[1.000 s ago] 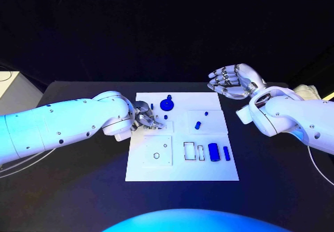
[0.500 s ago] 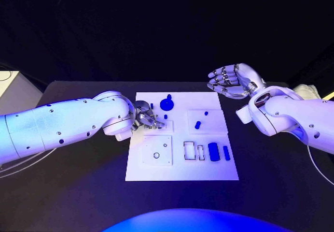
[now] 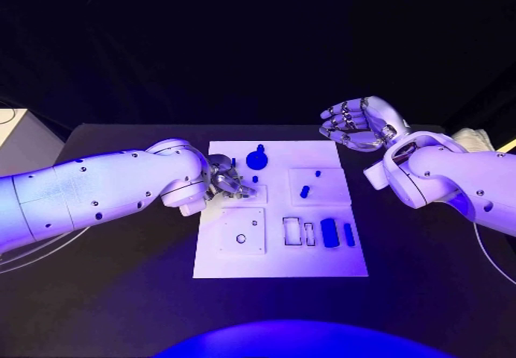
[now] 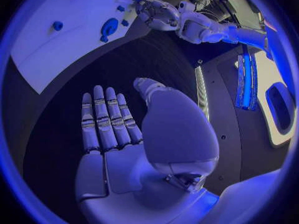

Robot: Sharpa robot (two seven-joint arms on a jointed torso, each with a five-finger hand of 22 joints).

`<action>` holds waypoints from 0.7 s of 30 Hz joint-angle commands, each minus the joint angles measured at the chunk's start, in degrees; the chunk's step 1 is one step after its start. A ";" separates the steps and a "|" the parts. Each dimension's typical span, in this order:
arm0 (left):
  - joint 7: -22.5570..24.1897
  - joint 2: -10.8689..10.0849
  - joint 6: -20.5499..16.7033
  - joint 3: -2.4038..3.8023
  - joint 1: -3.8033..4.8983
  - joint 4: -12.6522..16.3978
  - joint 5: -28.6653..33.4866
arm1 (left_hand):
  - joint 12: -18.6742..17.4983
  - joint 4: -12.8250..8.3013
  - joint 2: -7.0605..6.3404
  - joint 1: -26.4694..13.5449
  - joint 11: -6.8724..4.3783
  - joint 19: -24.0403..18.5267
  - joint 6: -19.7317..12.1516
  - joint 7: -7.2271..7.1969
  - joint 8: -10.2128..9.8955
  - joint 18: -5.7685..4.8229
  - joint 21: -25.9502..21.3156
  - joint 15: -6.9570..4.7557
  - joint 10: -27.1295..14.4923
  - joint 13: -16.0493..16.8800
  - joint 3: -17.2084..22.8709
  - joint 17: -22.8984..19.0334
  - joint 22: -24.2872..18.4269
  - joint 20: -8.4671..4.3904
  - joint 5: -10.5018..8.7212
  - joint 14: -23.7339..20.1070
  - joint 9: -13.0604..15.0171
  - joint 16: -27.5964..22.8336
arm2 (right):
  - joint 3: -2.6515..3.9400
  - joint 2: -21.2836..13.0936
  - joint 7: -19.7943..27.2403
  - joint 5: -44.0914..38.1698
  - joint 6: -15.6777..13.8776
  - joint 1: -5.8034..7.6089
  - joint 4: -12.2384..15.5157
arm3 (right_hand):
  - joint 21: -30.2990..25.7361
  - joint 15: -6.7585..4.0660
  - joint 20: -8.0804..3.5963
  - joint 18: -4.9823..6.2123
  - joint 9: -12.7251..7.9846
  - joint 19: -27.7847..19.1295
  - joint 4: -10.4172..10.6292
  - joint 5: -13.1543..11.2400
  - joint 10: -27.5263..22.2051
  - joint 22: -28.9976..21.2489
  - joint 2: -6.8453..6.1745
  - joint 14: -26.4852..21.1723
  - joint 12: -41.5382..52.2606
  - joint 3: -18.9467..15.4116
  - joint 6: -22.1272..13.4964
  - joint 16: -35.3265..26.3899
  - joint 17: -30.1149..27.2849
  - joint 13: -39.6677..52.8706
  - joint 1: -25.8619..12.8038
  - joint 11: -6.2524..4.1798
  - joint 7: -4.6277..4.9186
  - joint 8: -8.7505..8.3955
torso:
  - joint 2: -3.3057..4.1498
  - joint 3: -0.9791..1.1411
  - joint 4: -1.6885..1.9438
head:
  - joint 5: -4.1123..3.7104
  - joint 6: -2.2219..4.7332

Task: Assemble the parts on the task board

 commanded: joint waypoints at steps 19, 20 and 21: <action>-1.51 1.09 2.02 -0.22 -0.17 -0.55 -0.19 | 1.08 -1.08 1.28 4.38 -1.24 1.13 1.10 -1.38 3.92 -0.35 0.82 -1.65 1.92 1.66 1.78 11.95 1.95 -0.94 0.17 4.83 0.50 0.68 | 0.01 0.04 0.29 -0.31 1.06 -0.04 0.08 | -0.25 0.27 0.12 -0.10 -0.07 -0.28 -0.33 -0.21 0.09 -0.12 0.06 -0.24 -0.24 -0.05 0.07 -0.32 -0.12 -0.08 -0.38 0.26 3.65 -0.25 | -0.07 -0.02 0.12 | -0.23 -0.17; -1.55 1.08 2.07 -0.23 -0.17 -0.55 -0.22 | 1.08 -1.21 1.37 4.80 -1.30 1.19 1.06 -1.45 4.06 -0.37 0.86 -1.71 1.95 1.69 2.09 11.98 2.01 -0.99 0.14 4.84 0.50 0.70 | 0.01 0.04 0.29 -0.31 1.09 -0.04 0.07 | -0.25 0.27 0.12 -0.10 -0.07 -0.28 -0.33 -0.21 0.09 -0.12 0.06 -0.24 -0.24 -0.05 0.07 -0.32 -0.12 -0.08 -0.38 0.26 3.65 -0.25 | -0.06 -0.05 0.14 | -0.25 -0.17; -1.58 1.08 2.08 -0.24 -0.17 -0.55 -0.25 | 1.18 -2.20 1.87 6.72 -1.57 1.22 0.89 -1.74 4.34 -0.37 0.87 -1.94 2.11 1.95 3.50 12.08 2.05 -1.11 0.09 4.88 0.45 0.75 | 0.01 0.03 0.29 -0.31 1.11 -0.04 0.07 | -0.25 0.27 0.12 -0.10 -0.07 -0.28 -0.33 -0.21 0.09 -0.12 0.06 -0.24 -0.24 -0.05 0.07 -0.32 -0.12 -0.08 -0.38 0.26 3.65 -0.25 | -0.06 -0.05 0.16 | -0.28 -0.15</action>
